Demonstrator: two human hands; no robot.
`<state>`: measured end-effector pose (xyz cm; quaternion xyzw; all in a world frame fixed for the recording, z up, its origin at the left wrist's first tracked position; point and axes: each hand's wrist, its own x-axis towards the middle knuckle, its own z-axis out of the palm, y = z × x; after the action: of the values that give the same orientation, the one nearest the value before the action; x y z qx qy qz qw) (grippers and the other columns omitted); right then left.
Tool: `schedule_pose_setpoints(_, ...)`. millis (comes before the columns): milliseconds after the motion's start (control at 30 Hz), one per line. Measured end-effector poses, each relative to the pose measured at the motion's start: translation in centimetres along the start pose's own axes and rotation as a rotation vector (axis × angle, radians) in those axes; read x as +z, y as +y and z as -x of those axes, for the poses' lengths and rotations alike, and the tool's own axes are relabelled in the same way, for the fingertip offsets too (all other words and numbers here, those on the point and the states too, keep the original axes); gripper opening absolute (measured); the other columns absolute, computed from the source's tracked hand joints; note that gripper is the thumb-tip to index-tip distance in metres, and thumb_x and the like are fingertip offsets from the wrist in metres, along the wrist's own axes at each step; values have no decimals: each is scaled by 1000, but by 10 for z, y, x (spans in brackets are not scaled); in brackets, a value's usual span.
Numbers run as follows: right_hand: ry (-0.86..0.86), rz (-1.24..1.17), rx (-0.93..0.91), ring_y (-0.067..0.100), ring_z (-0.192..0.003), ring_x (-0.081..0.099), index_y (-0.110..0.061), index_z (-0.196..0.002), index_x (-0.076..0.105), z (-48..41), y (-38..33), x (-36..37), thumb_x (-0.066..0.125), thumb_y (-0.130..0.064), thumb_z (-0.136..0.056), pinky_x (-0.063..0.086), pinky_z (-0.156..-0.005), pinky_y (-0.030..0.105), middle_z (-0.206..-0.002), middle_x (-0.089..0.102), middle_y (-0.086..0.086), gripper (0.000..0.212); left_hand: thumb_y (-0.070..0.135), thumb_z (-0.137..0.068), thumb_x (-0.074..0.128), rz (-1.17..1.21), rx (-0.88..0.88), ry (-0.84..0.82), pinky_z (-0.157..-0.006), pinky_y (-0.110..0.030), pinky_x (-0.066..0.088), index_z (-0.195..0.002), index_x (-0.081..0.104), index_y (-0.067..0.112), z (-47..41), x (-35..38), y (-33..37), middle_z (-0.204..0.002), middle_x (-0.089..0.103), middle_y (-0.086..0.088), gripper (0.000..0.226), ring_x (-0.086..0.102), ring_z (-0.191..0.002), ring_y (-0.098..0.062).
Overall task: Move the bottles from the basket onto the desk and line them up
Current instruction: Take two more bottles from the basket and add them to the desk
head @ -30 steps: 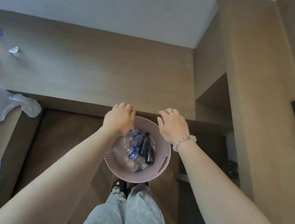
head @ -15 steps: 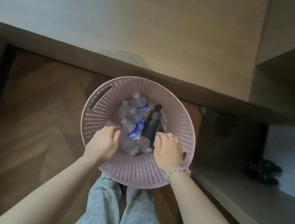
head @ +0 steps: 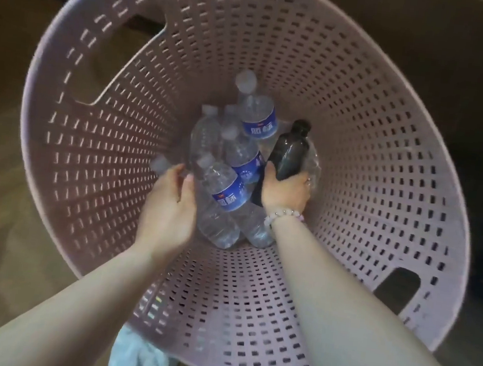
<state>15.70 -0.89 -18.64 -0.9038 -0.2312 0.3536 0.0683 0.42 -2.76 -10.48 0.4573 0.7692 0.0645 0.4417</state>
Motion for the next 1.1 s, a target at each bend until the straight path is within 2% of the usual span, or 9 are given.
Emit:
schedule_pose_setpoints(200, 34, -4, 24, 33, -130, 38, 1, -134, 35, -11, -5, 6, 66, -60, -74, 29, -108, 38, -138, 42, 19, 91, 25, -102, 29, 64, -45, 41, -91, -22, 28, -134, 44, 10, -11, -1, -19, -137, 48, -8, 39, 42, -127, -21)
schedule_pose_setpoints(333, -16, 60, 45, 33, -130, 36, 2, -132, 35, -17, -7, 6, 74, -63, -63, 30, -106, 38, -137, 42, 18, 103, 31, -102, 27, 64, -46, 26, -106, -27, 26, -142, 37, 16, -19, -6, -24, -145, 41, -2, 44, 36, -134, -18)
schedule_pose_setpoints(467, -27, 89, 55, 33, -124, 46, 2, -128, 42, -26, -4, 7, 82, -61, -50, 39, -104, 41, -131, 50, 18, 107, 32, -102, 25, 76, -61, 23, -106, -29, 25, -142, 38, 18, -22, -9, -26, -145, 40, -2, 44, 35, -134, -18)
schedule_pose_setpoints(667, -62, -54, 109, 29, -104, 61, -4, -114, 57, -22, 2, 3, 86, -45, -50, 51, -91, 40, -115, 62, 12, 81, 32, -102, 26, 126, -88, 0, -105, -28, 26, -140, 40, 16, -17, -10, -22, -143, 43, -2, 44, 37, -133, -18)
schedule_pose_setpoints(767, -104, -168, 103, 26, -104, 60, -6, -115, 52, -12, 6, -5, 85, -28, -60, 46, -86, 30, -115, 59, 9, 67, 31, -102, 25, 139, -88, -4, -96, -24, 27, -137, 43, 18, -14, -15, -20, -141, 46, -2, 41, 40, -130, -19)
schedule_pose_setpoints(867, -146, -273, 104, 25, -102, 59, -10, -121, 49, 2, 8, -16, 82, -20, -62, 43, -80, 29, -118, 57, 8, 69, 31, -102, 24, 121, -111, 6, -91, -22, 25, -137, 43, 14, -14, -20, -13, -142, 44, -5, 43, 38, -130, -20)
schedule_pose_setpoints(1000, -181, -338, 113, 11, -79, 56, -23, -106, 45, 22, 10, -43, 81, -14, -64, 43, -75, 30, -97, 57, -2, 56, 30, -102, 24, 112, -124, 15, -89, -27, 28, -132, 47, 12, -19, -21, -7, -136, 49, -10, 42, 43, -125, -25)
schedule_pose_setpoints(1100, -196, -360, 139, 3, -73, 51, -24, -109, 42, 35, 15, -67, 80, -13, -68, 42, -72, 29, -87, 52, -8, 57, 31, -102, 27, 128, -148, 15, -97, -32, 31, -135, 44, 11, -16, -13, -1, -138, 48, -10, 43, 43, -126, -26)
